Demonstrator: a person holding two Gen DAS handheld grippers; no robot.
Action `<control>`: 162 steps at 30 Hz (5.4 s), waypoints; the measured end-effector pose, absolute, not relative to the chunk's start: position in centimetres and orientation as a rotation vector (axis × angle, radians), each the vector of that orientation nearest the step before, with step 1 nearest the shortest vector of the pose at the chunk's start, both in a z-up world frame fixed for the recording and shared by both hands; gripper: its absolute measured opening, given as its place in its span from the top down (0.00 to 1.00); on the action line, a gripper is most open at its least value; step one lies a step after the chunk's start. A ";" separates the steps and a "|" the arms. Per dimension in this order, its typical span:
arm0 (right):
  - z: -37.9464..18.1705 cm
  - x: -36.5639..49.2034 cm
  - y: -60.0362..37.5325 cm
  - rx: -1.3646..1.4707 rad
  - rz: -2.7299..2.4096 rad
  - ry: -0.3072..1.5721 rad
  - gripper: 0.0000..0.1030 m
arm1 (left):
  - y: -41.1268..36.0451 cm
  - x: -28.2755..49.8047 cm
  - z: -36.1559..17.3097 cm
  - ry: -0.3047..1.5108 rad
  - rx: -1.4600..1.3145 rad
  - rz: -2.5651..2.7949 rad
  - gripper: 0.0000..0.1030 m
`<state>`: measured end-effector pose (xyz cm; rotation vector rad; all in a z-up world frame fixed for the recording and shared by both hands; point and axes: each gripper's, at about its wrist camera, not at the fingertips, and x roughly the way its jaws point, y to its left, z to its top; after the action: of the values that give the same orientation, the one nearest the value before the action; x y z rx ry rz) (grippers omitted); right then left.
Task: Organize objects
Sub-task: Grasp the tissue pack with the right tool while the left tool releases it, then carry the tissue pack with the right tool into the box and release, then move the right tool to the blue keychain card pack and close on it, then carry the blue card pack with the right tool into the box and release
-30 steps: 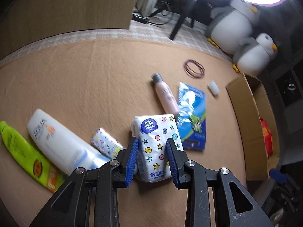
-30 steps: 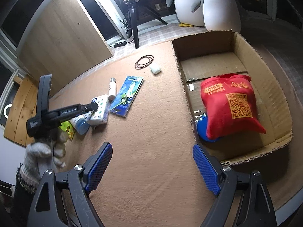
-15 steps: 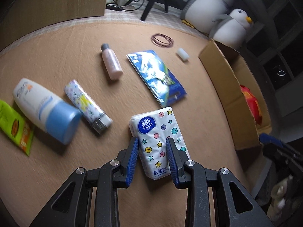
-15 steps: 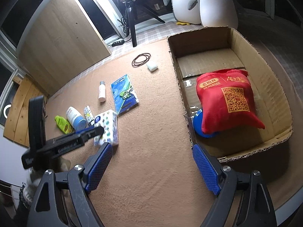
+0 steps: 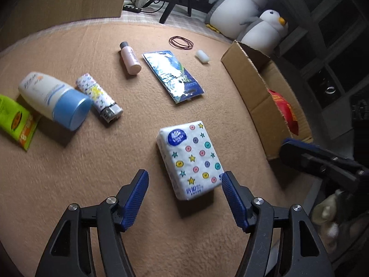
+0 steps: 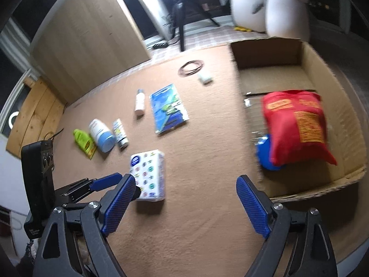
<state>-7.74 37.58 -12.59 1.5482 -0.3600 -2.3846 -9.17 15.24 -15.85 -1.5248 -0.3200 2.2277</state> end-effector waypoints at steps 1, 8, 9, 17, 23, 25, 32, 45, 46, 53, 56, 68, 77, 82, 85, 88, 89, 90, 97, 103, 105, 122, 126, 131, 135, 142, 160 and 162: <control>-13.0 -7.9 37.0 1.556 -2.349 -0.357 0.16 | 15.1 -9.1 -16.0 -0.334 -1.520 2.222 0.33; -16.6 -9.8 35.0 1.648 -2.199 -0.361 0.16 | 15.5 -8.7 -16.2 -0.344 -1.501 2.212 0.34; -17.0 -10.0 34.8 1.655 -2.186 -0.369 0.16 | 15.6 -8.8 -16.2 -0.343 -1.503 2.212 0.34; -17.8 -10.7 33.4 1.659 -2.130 -0.323 0.24 | 15.7 -9.1 -16.7 -0.394 -1.518 2.197 0.49; -18.4 -11.1 32.7 1.671 -2.077 -0.314 0.53 | 16.5 -9.2 -17.1 -0.393 -1.528 2.179 0.58; -18.5 -11.2 32.6 1.672 -2.061 -0.314 0.61 | 16.8 -9.2 -17.1 -0.384 -1.526 2.184 0.58; -17.7 -11.3 33.3 1.647 -2.085 -0.323 0.61 | 17.9 -9.7 -15.7 -0.344 -1.491 2.191 0.58; -10.2 -12.7 39.7 1.458 -2.313 -0.337 0.61 | 25.7 -13.7 -8.8 -0.220 -1.275 2.204 0.58; -9.7 -12.8 40.3 1.448 -2.329 -0.337 0.61 | 26.6 -14.1 -8.4 -0.214 -1.259 2.202 0.58; -7.3 -14.1 45.6 1.409 -2.432 -0.370 0.61 | 32.4 -16.4 -6.7 -0.173 -1.206 2.174 0.58; -7.1 -14.7 47.6 1.412 -2.461 -0.373 0.61 | 34.5 -17.1 -6.5 -0.153 -1.206 2.161 0.58; -7.2 -16.6 51.4 1.398 -2.548 -0.397 0.42 | 36.7 -20.2 -7.5 -0.129 -1.225 2.201 0.32; -7.5 -16.2 50.5 1.398 -2.550 -0.422 0.34 | 31.6 -18.0 -8.1 -0.138 -1.260 2.250 0.32; -7.7 -15.7 48.8 1.400 -2.522 -0.427 0.34 | 26.5 -15.8 -8.4 -0.159 -1.305 2.308 0.32; -7.7 -15.3 47.4 1.385 -2.496 -0.432 0.34 | 22.8 -14.1 -8.6 -0.185 -1.332 2.346 0.32; -7.4 -14.9 45.7 1.356 -2.492 -0.409 0.34 | 18.7 -12.2 -8.7 -0.234 -1.361 2.394 0.32; -7.3 -14.9 45.0 1.339 -2.494 -0.400 0.34 | 17.1 -11.6 -8.9 -0.262 -1.377 2.407 0.32; -7.2 -14.9 44.5 1.326 -2.494 -0.394 0.34 | 16.1 -11.1 -9.0 -0.278 -1.389 2.416 0.32; -7.8 -16.0 38.7 1.356 -2.431 -0.251 0.22 | 8.6 -6.8 -9.4 -0.335 -1.452 2.493 0.32; -11.5 -19.0 34.2 1.520 -2.297 -0.229 0.21 | 5.5 -5.1 -9.4 -0.347 -1.468 2.510 0.32; -12.9 -20.0 33.4 1.583 -2.266 -0.199 0.21 | 4.7 -4.8 -9.3 -0.350 -1.470 2.512 0.32; -18.7 -24.9 29.7 1.783 -2.182 0.098 0.21 | 1.4 -5.1 -10.7 -0.422 -1.519 2.508 0.32; -18.6 -25.1 29.6 1.784 -2.183 0.127 0.21 | 1.1 -5.3 -11.0 -0.436 -1.528 2.511 0.32; -18.7 -24.8 29.2 1.807 -2.188 0.190 0.21 | 1.1 -5.4 -11.2 -0.439 -1.531 2.507 0.32; -18.9 -24.3 28.5 1.820 -2.201 0.300 0.21 | 1.3 -5.6 -11.3 -0.445 -1.529 2.500 0.32; -18.7 -23.6 28.7 1.806 -2.218 0.315 0.23 | 1.3 -5.7 -11.5 -0.460 -1.529 2.496 0.32; -16.8 -20.7 31.3 1.752 -2.239 0.286 0.49 | 2.5 -5.6 -11.7 -0.444 -1.530 2.483 0.32; -16.6 -20.4 31.7 1.749 -2.246 0.266 0.49 | 2.6 -5.6 -11.7 -0.443 -1.533 2.481 0.32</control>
<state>-20.36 31.73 -16.61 1.7487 0.2662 -2.2463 -5.63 2.61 -11.74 -1.5327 -0.4434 2.4815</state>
